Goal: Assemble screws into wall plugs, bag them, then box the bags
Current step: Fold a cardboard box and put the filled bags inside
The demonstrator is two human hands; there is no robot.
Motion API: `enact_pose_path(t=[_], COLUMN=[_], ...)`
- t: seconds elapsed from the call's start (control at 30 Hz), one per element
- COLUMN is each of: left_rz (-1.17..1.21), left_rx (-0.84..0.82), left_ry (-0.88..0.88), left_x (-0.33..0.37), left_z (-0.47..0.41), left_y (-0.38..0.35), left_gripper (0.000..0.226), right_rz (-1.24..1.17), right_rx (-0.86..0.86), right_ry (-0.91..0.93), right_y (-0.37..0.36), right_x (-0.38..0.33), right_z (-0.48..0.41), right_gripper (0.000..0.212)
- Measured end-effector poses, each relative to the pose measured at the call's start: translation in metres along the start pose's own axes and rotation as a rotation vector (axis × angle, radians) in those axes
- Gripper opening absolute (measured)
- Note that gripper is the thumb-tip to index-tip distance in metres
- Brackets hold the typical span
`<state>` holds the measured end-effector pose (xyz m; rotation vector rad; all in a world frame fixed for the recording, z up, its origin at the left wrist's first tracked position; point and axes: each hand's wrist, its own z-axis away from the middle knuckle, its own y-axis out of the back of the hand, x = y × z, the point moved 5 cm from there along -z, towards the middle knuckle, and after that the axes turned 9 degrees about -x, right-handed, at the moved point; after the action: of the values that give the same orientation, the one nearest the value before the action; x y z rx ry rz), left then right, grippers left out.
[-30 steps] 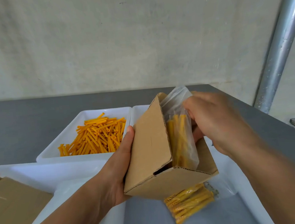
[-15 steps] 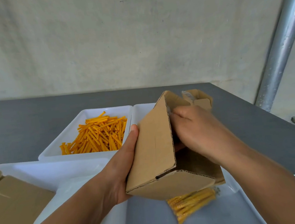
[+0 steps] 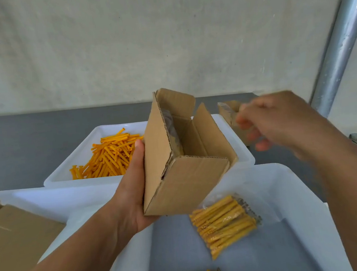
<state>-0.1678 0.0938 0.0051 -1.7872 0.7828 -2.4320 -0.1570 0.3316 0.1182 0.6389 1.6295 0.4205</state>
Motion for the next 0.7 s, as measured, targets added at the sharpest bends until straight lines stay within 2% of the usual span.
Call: enact_pose_path(t=[0.1,0.2,0.27,0.37,0.47,0.57,0.7], left_rz=[0.017,0.04,0.063,0.076,0.121,0.192,0.215], left_rx=[0.006,-0.002,-0.032,-0.047,-0.055,-0.097,-0.094], left_ry=[0.004,0.028,0.025,0.037,0.057,0.073,0.058], left_x=[-0.001,-0.006,-0.008,-0.009,-0.009,-0.009,-0.007], left_z=[-0.001,-0.007,-0.01,-0.011,-0.01,-0.009,-0.008], left_y=[0.001,0.006,0.007,0.008,0.006,0.002,0.002], left_gripper=[0.095,0.097,0.095,0.095,0.086,0.075,0.075], right_rz=[0.434,0.633,0.715,0.735,0.637,0.624,0.622], right_rx=[-0.349,-0.603,-0.691,-0.792,-0.886,-0.943,-0.964], right_ry=[-0.277,-0.454,-0.508,-0.59,-0.708,-0.73,-0.695], right_y=[-0.02,-0.039,-0.045,-0.053,-0.061,-0.067,-0.076], right_x=[0.031,0.055,0.064,0.073,0.088,0.095,0.096], right_z=[-0.007,-0.002,0.001,0.003,0.008,0.009,0.008], right_gripper=[0.026,0.049,0.057,0.065,0.068,0.061,0.05])
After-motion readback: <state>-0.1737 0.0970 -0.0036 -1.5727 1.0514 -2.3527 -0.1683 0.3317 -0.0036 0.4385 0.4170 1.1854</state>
